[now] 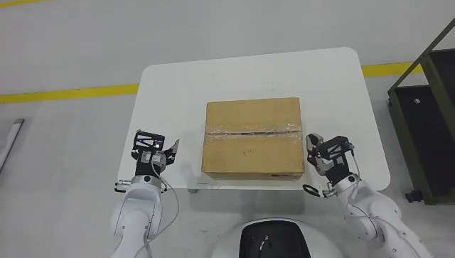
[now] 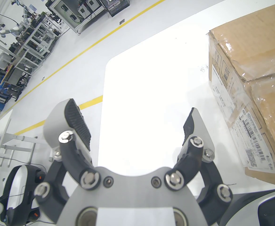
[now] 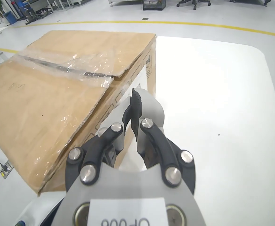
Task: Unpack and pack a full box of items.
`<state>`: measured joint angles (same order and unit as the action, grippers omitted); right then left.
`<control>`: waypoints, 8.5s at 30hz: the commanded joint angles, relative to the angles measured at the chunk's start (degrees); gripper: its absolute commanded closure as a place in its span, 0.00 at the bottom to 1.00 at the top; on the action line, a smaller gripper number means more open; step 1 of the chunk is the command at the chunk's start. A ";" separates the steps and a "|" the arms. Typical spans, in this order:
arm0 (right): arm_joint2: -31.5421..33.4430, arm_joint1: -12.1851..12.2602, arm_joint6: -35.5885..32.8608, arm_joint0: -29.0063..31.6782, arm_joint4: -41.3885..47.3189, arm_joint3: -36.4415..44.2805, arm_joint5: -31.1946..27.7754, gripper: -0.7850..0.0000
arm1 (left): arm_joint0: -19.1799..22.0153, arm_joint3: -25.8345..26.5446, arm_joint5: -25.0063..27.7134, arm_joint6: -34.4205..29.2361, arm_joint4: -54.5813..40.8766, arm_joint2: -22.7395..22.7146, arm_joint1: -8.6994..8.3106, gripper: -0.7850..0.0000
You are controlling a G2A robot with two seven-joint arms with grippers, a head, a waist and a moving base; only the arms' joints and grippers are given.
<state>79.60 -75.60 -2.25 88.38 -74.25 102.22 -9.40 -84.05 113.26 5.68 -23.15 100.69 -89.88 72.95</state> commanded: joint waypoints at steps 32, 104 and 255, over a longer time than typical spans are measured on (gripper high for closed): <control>7.58 1.21 3.57 6.41 -1.33 6.61 2.18 1.00 | 4.79 6.15 13.45 0.35 -4.95 7.64 -0.12 0.00; 12.71 1.77 5.98 11.05 2.38 9.16 3.02 1.00 | 32.22 -15.93 22.63 -13.60 11.62 42.77 6.25 0.36; -0.50 2.89 -7.15 3.66 -2.10 12.54 -13.88 1.00 | 18.35 -5.22 10.41 -11.77 4.06 -9.89 1.50 0.00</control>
<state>79.46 -72.70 -9.03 92.29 -75.29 115.29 -24.02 -65.74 107.94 15.93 -35.33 105.29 -99.64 74.49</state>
